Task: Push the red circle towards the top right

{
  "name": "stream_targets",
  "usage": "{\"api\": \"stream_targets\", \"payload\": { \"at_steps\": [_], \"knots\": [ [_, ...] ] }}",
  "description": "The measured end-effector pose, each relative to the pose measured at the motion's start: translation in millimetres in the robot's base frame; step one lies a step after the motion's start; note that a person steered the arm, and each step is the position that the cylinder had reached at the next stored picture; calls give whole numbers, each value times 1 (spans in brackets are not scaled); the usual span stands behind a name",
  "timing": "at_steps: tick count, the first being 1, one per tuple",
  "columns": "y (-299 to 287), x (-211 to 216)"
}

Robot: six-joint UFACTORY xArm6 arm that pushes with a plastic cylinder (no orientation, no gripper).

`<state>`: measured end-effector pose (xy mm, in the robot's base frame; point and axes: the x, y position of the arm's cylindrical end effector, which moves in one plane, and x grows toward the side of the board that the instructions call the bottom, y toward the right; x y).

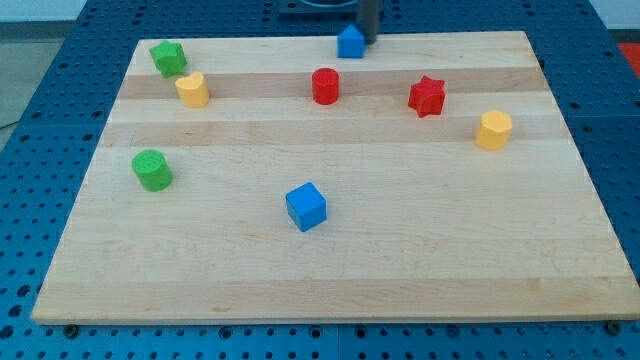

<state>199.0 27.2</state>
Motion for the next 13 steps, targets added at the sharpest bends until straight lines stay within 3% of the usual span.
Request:
{"api": "stream_targets", "payload": {
  "at_steps": [1, 3, 5, 7, 9, 10, 13],
  "knots": [
    [-25, 3],
    [16, 4],
    [9, 35],
    [9, 36],
    [62, 43],
    [82, 63],
    [6, 150]
  ]
}}
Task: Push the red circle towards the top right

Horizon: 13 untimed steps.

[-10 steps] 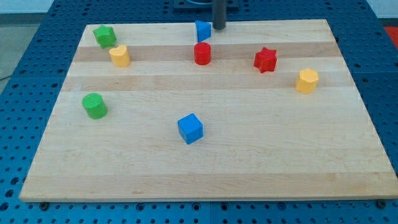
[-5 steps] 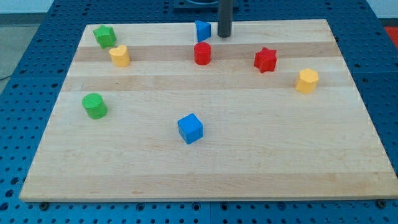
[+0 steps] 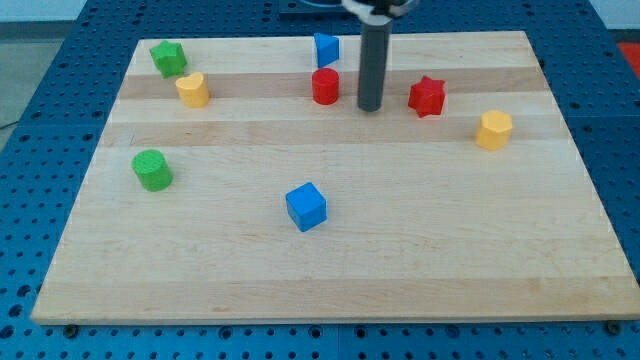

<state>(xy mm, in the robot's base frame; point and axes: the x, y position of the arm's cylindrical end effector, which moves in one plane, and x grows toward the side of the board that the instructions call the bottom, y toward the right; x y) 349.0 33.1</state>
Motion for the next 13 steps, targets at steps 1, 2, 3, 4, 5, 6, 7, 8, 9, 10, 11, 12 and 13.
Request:
{"api": "stream_targets", "payload": {
  "at_steps": [1, 2, 3, 4, 5, 6, 7, 8, 9, 10, 11, 12, 13],
  "knots": [
    [-76, 5],
    [-107, 2],
    [-92, -16],
    [-27, -43],
    [53, -74],
    [78, -92],
    [42, -82],
    [15, -91],
    [30, -116],
    [82, -128],
    [142, -129],
    [129, -127],
    [53, -100]
  ]
}}
